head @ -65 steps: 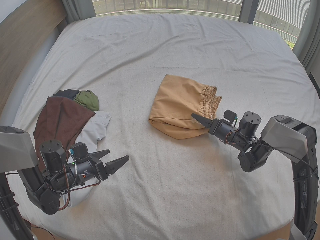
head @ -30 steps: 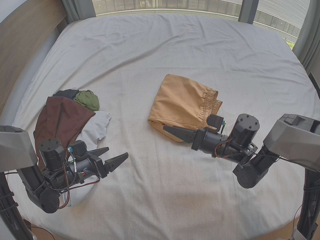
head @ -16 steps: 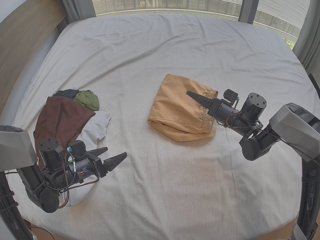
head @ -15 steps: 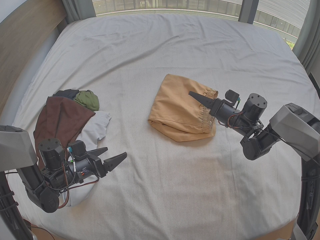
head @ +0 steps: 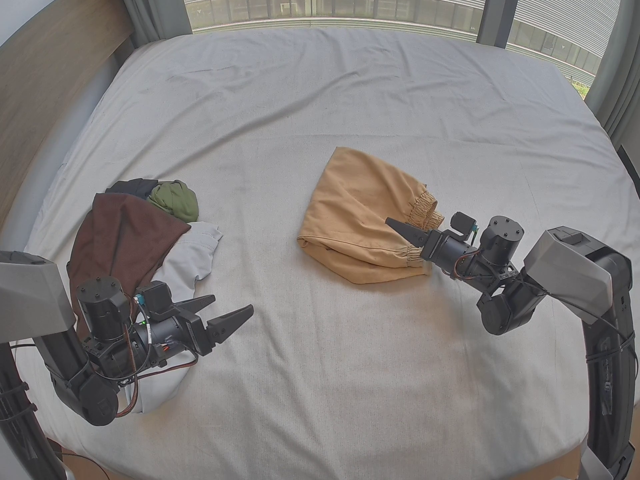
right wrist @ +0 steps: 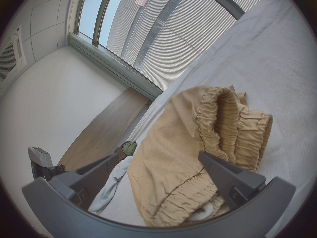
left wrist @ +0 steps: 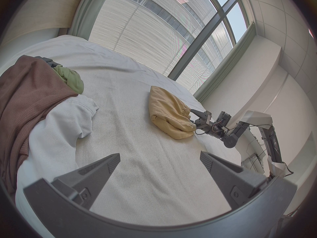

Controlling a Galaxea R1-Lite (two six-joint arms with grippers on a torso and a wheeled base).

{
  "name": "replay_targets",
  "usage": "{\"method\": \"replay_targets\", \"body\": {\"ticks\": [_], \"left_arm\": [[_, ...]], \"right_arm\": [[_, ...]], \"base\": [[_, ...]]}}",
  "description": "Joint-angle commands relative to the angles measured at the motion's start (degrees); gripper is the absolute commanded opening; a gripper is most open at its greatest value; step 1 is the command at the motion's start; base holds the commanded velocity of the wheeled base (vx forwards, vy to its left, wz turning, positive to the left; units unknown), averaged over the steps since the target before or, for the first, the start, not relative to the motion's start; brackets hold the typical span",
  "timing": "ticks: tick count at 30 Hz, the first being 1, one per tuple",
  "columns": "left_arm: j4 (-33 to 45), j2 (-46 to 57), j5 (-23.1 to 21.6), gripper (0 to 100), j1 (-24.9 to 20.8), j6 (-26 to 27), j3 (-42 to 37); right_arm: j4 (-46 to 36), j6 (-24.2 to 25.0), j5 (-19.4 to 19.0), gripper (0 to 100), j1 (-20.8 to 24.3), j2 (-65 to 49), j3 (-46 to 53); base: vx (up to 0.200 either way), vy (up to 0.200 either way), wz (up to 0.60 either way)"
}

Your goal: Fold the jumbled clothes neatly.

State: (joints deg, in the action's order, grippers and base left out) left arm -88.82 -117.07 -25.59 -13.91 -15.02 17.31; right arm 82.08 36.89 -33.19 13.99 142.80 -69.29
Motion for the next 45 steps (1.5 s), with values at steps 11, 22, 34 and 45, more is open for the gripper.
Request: {"method": "replay_targets", "body": {"ticks": [11,22,34,45], "left_arm": [[-0.04,0.52,0.01,100,0.02,-0.01,-0.26],[0.05,16.43,0.10,100,-0.77,-8.98,-3.51],[0.67,40.34,0.10,100,-0.07,-9.24,-13.27],[18.86,62.05,0.72,100,0.37,-9.06,-17.31]], "right_arm": [[0.63,-0.50,0.15,100,0.60,-2.70,3.81],[3.35,-8.32,0.15,100,2.44,-25.47,24.99],[2.38,-18.17,0.15,100,0.33,-54.91,49.34],[1.07,-21.86,0.06,100,-10.48,-79.17,67.18]], "base": [[0.000,0.000,0.00],[0.000,0.000,0.00],[0.000,0.000,0.00],[0.000,0.000,0.00]]}}
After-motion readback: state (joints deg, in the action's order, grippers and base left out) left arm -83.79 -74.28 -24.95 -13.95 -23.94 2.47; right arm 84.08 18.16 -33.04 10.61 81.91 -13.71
